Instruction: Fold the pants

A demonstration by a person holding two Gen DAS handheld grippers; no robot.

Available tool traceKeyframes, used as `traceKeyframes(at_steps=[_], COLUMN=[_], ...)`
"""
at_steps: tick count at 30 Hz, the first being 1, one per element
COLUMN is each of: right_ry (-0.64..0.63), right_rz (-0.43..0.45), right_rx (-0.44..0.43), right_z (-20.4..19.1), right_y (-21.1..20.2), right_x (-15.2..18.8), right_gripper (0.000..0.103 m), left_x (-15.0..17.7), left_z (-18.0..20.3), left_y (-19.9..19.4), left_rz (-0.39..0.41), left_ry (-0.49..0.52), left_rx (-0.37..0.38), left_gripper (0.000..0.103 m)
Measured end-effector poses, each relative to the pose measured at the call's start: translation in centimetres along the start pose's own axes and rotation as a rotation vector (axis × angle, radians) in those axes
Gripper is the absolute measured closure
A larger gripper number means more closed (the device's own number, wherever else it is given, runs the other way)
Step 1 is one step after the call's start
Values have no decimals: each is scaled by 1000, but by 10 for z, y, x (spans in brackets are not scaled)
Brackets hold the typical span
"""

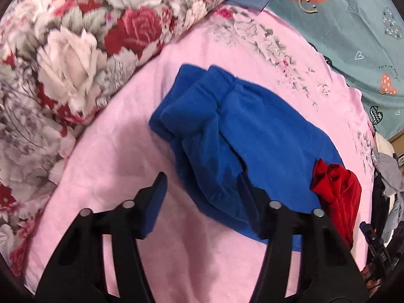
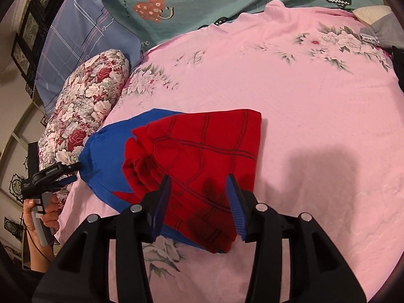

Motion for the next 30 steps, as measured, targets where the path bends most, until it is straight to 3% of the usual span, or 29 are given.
traceKeyframes(at_steps=[7,13,17,19,21,26,30], right_ry=[8,15,22,20,19,15,5], right_rz=[-10,-24,-28,-27,-25,-10,18], right_rx=[-16,-22,-33,-33,-30,-38,-55], right_z=[-2,-1,-2,-2,-1,-5,-7], right_y=[4,11,13,13,14,11,1], right_x=[-3,-4,-5,-7,-9,-12,-13], right_gripper=[56,56,56,56,56,56,56], left_x=[-4,-28,-36,-37,-37,-47,-58], left_z=[-5,-18,-15,-13,-12,23,84], left_y=[20,32,38,38,34,-10,-58], left_rz=[-47,-51,-58,-67,-67,49,181], left_ry=[-60,-119,-106,-84,-84,93,254], left_rx=[62,110,98,54,48,-72,-15], left_gripper=[44,41,42,57,85,89,90])
Point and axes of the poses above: each gripper's, at about its wrist camera, not at the fingertips, and y roughly the way its jaws point, z to its right, x to its underside, the point moved 7 cm from there along y, roughly the way its jaws point, and after that the axes turned 11 degrees about y, right-handed, at the moved point
